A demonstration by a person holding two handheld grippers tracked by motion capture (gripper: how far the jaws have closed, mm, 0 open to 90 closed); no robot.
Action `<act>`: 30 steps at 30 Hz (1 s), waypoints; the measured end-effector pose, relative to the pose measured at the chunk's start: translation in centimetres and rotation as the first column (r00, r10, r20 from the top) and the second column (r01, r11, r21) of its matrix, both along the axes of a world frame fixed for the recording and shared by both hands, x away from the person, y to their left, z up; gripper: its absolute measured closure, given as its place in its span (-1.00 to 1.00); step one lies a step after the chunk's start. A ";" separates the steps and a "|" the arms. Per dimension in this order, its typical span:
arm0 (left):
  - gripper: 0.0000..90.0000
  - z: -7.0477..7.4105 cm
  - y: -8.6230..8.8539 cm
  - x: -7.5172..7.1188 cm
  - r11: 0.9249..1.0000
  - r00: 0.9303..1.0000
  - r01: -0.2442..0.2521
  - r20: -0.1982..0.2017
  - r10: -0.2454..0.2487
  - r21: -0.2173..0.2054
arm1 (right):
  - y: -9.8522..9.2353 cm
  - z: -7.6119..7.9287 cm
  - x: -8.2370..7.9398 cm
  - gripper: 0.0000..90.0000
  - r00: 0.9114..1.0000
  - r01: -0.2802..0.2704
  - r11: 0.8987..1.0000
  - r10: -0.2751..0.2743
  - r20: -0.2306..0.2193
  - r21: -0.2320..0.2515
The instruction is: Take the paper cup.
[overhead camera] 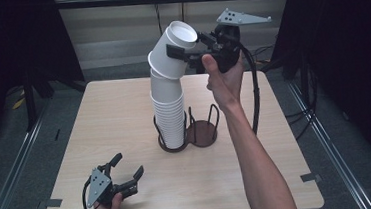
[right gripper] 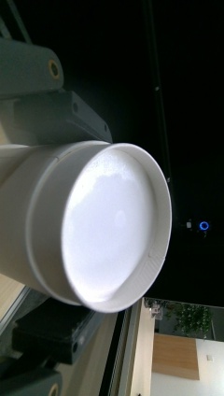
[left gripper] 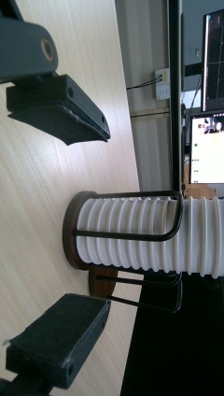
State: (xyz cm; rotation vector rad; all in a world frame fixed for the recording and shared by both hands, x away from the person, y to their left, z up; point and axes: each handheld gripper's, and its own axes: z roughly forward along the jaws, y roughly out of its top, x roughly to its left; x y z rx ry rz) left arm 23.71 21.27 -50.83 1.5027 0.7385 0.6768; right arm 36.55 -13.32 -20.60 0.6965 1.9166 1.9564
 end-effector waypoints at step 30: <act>-0.65 0.0 0.0 0.0 1.000 1.000 0.000 0.000 0.000 -0.001 | -5.1 -0.7 -2.6 -0.49 0.999 0.047 0.998 -0.047 -0.003 0.035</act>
